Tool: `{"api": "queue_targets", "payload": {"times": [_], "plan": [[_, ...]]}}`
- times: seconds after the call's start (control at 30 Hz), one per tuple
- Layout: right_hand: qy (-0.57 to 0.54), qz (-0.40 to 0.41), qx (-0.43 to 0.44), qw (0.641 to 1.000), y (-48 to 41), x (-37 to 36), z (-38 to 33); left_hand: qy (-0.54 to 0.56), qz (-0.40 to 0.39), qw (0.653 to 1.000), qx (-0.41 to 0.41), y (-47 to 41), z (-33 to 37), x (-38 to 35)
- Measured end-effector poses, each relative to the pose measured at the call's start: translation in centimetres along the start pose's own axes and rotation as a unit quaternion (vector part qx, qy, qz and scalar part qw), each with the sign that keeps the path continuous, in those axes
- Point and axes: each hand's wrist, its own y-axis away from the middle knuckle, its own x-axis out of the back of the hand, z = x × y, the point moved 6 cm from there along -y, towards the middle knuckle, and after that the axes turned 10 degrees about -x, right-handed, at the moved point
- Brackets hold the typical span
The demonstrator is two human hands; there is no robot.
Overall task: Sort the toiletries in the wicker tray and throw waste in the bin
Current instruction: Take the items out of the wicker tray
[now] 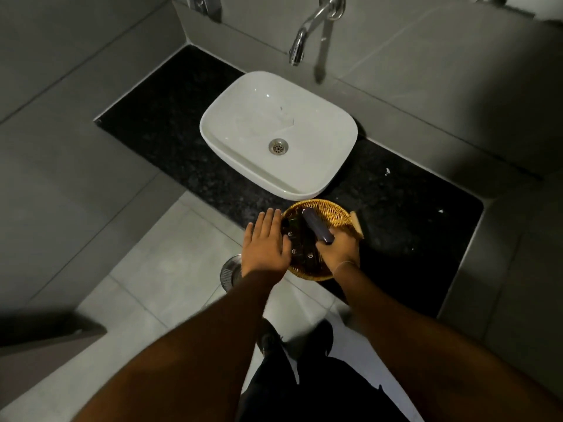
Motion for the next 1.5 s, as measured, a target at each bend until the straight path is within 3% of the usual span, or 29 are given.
{"api": "queue_targets", "payload": {"times": [0.13,0.27,0.47,0.6,0.63,0.73,0.87,1.0,1.3,1.5], "plan": [[-0.011,-0.016,0.061,0.998,2.3,0.8,1.3,0.202,0.009,0.972,0.122,-1.8,0.9,1.0],[-0.021,-0.06,0.182,0.981,4.4,1.4,1.8,0.489,-0.037,0.838,0.239,-2.5,2.2,0.1],[-0.108,-0.039,0.211,0.971,5.1,3.3,3.7,0.592,-0.044,0.764,0.255,-2.2,2.6,0.4],[-0.134,-0.029,0.212,0.968,5.1,3.8,3.9,0.543,-0.06,0.824,0.153,-2.3,1.9,1.6],[-0.131,-0.026,0.215,0.967,5.2,3.9,3.7,0.563,-0.058,0.808,0.165,-2.0,1.9,1.8],[-0.129,-0.016,0.233,0.964,5.3,4.7,2.9,0.557,-0.022,0.805,0.2,-2.0,2.2,2.5],[-0.112,-0.011,0.251,0.961,5.1,5.5,1.9,0.503,-0.014,0.851,0.152,-2.2,2.9,3.7],[-0.111,0.0,0.27,0.956,5.3,6.2,1.3,0.484,-0.009,0.861,0.153,-2.4,2.8,4.1],[-0.093,0.008,0.306,0.947,5.9,6.3,1.1,0.505,-0.012,0.838,0.205,-1.7,2.1,3.6],[-0.064,0.008,0.304,0.95,5.7,6.5,0.2,0.444,0.015,0.885,0.141,-1.7,1.8,4.4]]}}
